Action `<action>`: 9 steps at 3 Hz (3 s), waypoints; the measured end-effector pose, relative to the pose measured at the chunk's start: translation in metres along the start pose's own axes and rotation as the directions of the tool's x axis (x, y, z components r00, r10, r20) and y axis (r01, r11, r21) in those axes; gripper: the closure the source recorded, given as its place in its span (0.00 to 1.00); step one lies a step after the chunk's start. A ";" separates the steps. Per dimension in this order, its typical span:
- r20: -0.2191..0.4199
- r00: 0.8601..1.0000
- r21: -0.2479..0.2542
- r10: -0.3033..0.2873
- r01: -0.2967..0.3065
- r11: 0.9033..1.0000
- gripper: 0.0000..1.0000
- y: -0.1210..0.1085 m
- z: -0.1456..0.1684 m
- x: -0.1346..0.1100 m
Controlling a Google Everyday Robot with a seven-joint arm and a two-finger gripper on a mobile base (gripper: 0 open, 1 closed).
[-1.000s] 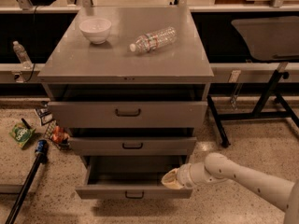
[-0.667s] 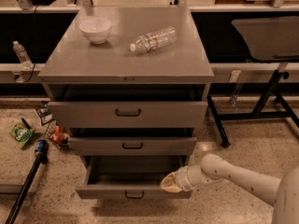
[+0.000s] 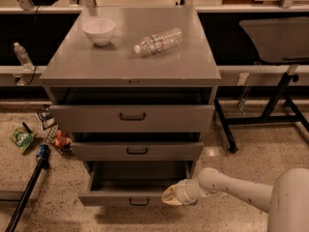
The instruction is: Close bottom drawer
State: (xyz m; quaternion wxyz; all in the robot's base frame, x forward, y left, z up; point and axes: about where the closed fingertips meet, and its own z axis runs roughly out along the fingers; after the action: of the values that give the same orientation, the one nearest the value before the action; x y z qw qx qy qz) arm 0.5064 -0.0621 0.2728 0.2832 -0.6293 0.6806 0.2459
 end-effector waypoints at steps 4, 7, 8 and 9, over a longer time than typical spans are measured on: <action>-0.006 0.998 0.064 -0.059 0.059 0.996 1.00 0.007 0.049 0.036; -0.058 0.996 0.289 -0.071 0.085 0.953 1.00 -0.014 0.097 0.071; -0.059 0.996 0.343 -0.064 0.080 0.936 1.00 -0.026 0.100 0.076; -0.068 0.994 0.371 -0.083 0.102 0.923 1.00 -0.052 0.107 0.086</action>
Offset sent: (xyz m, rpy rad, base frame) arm 0.0003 0.0036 -0.0168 -0.0578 -0.0068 0.0028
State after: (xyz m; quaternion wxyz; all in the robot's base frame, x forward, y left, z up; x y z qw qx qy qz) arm 0.5627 -0.0545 0.1370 0.3918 -0.6012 0.6916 0.0820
